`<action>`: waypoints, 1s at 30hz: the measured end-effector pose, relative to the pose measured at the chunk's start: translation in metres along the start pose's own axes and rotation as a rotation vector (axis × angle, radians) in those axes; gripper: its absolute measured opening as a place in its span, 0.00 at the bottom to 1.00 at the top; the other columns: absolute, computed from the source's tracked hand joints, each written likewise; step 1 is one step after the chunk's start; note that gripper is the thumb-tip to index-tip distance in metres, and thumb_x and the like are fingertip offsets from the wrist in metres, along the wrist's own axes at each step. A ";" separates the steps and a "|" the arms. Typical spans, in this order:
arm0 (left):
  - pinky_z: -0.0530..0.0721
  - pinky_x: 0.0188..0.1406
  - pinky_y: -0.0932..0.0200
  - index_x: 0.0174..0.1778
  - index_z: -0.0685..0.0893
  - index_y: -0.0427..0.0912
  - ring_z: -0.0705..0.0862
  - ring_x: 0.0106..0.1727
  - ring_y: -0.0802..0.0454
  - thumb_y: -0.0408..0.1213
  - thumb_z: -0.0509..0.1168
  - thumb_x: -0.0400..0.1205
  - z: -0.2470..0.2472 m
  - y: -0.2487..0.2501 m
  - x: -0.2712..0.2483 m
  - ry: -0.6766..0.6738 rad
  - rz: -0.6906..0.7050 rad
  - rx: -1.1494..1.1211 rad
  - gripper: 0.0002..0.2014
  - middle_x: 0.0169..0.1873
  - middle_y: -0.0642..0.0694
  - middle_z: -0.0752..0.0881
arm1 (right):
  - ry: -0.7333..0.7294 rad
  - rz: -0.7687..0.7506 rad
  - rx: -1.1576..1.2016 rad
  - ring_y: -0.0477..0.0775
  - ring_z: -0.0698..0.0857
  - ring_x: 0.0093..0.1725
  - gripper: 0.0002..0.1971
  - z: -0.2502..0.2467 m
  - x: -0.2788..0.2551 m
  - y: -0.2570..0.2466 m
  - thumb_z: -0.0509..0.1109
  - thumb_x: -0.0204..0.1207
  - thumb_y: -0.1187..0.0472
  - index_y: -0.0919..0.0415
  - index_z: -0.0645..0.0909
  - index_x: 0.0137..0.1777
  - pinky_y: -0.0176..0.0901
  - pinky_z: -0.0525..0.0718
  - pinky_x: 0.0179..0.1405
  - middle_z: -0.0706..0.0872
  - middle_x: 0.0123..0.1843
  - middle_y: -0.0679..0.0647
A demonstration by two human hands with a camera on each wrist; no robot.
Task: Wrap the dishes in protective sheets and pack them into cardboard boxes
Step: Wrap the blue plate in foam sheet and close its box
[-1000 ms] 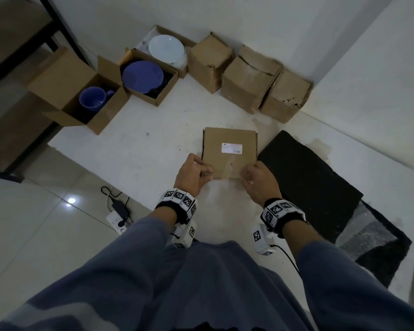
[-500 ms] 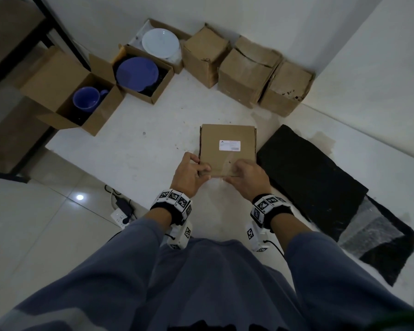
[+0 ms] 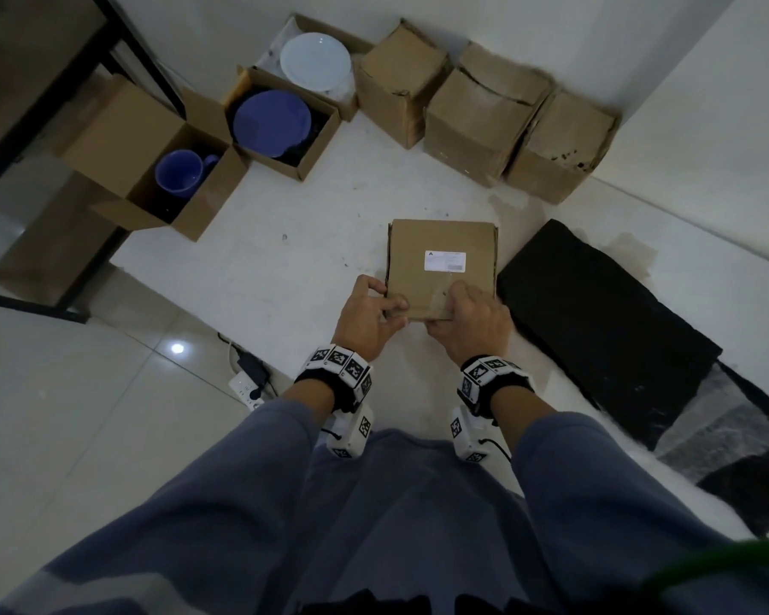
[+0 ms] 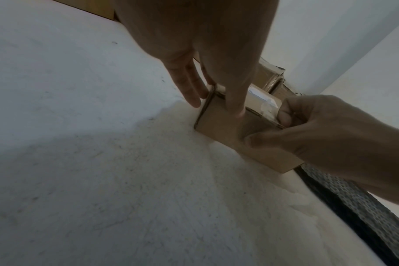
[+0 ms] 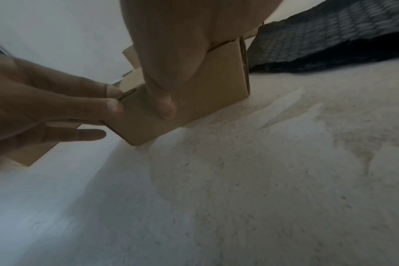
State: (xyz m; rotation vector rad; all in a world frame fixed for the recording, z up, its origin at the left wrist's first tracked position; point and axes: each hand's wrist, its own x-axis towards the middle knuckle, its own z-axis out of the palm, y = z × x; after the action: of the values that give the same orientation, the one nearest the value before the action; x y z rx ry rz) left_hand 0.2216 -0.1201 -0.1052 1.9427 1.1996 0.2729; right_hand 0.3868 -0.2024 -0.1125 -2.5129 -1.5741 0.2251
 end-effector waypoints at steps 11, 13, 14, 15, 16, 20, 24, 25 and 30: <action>0.81 0.53 0.60 0.52 0.91 0.52 0.80 0.49 0.56 0.42 0.80 0.73 -0.005 0.005 0.002 -0.048 -0.064 0.031 0.13 0.59 0.54 0.70 | -0.054 -0.021 0.094 0.55 0.77 0.38 0.18 -0.012 -0.001 0.009 0.77 0.59 0.53 0.52 0.71 0.43 0.49 0.65 0.42 0.79 0.38 0.47; 0.82 0.57 0.61 0.51 0.91 0.51 0.82 0.53 0.55 0.42 0.83 0.70 -0.008 0.003 0.001 -0.059 -0.069 -0.058 0.15 0.59 0.52 0.71 | -0.145 -0.054 0.219 0.51 0.75 0.41 0.17 -0.019 -0.002 0.023 0.75 0.61 0.53 0.49 0.69 0.44 0.48 0.67 0.43 0.78 0.42 0.44; 0.83 0.58 0.61 0.51 0.91 0.51 0.84 0.54 0.53 0.41 0.83 0.70 -0.009 0.001 0.001 -0.061 -0.055 -0.107 0.15 0.59 0.51 0.72 | -0.201 -0.045 0.279 0.51 0.75 0.42 0.16 -0.023 -0.002 0.030 0.75 0.63 0.53 0.49 0.70 0.45 0.48 0.71 0.44 0.78 0.44 0.44; 0.83 0.59 0.61 0.50 0.91 0.50 0.84 0.54 0.52 0.39 0.82 0.71 -0.011 0.000 0.001 -0.065 -0.038 -0.144 0.13 0.58 0.49 0.73 | -0.238 -0.016 0.349 0.51 0.77 0.42 0.14 -0.027 -0.002 0.037 0.75 0.66 0.55 0.50 0.72 0.45 0.48 0.75 0.43 0.78 0.43 0.45; 0.84 0.60 0.62 0.49 0.91 0.50 0.85 0.54 0.51 0.38 0.81 0.72 -0.013 -0.002 0.001 -0.068 -0.026 -0.164 0.11 0.58 0.48 0.75 | -0.249 0.021 0.419 0.51 0.78 0.40 0.11 -0.031 -0.002 0.044 0.75 0.69 0.57 0.51 0.74 0.45 0.47 0.77 0.42 0.78 0.41 0.44; 0.82 0.55 0.68 0.45 0.90 0.53 0.84 0.52 0.54 0.39 0.79 0.75 -0.015 -0.004 0.005 -0.031 -0.064 -0.168 0.07 0.54 0.48 0.78 | -0.224 0.113 0.491 0.46 0.78 0.38 0.08 -0.038 -0.005 0.052 0.76 0.73 0.58 0.55 0.81 0.48 0.42 0.76 0.41 0.77 0.41 0.45; 0.83 0.57 0.68 0.48 0.88 0.49 0.82 0.54 0.54 0.32 0.78 0.74 -0.007 -0.003 0.007 -0.021 -0.017 -0.145 0.10 0.54 0.45 0.77 | -0.129 0.219 0.489 0.55 0.81 0.45 0.15 -0.028 -0.011 0.045 0.81 0.68 0.57 0.59 0.80 0.50 0.45 0.83 0.48 0.73 0.53 0.53; 0.83 0.58 0.67 0.48 0.87 0.50 0.81 0.55 0.52 0.31 0.78 0.74 -0.006 -0.003 0.007 -0.024 -0.013 -0.144 0.12 0.55 0.43 0.77 | -0.113 0.253 0.504 0.56 0.81 0.47 0.18 -0.025 -0.012 0.043 0.81 0.68 0.57 0.59 0.78 0.52 0.46 0.82 0.49 0.71 0.55 0.54; 0.79 0.55 0.74 0.49 0.84 0.54 0.81 0.56 0.53 0.26 0.74 0.75 -0.008 -0.008 0.010 -0.056 0.001 -0.151 0.17 0.57 0.43 0.76 | -0.170 0.284 0.510 0.57 0.80 0.53 0.28 -0.027 -0.014 0.035 0.77 0.74 0.55 0.55 0.68 0.70 0.50 0.81 0.52 0.72 0.63 0.55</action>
State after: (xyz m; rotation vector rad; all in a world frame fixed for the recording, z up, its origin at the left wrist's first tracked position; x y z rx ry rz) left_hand 0.2174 -0.1062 -0.1084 1.8090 1.1093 0.2988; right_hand 0.4171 -0.2315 -0.0937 -2.3297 -1.0250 0.7862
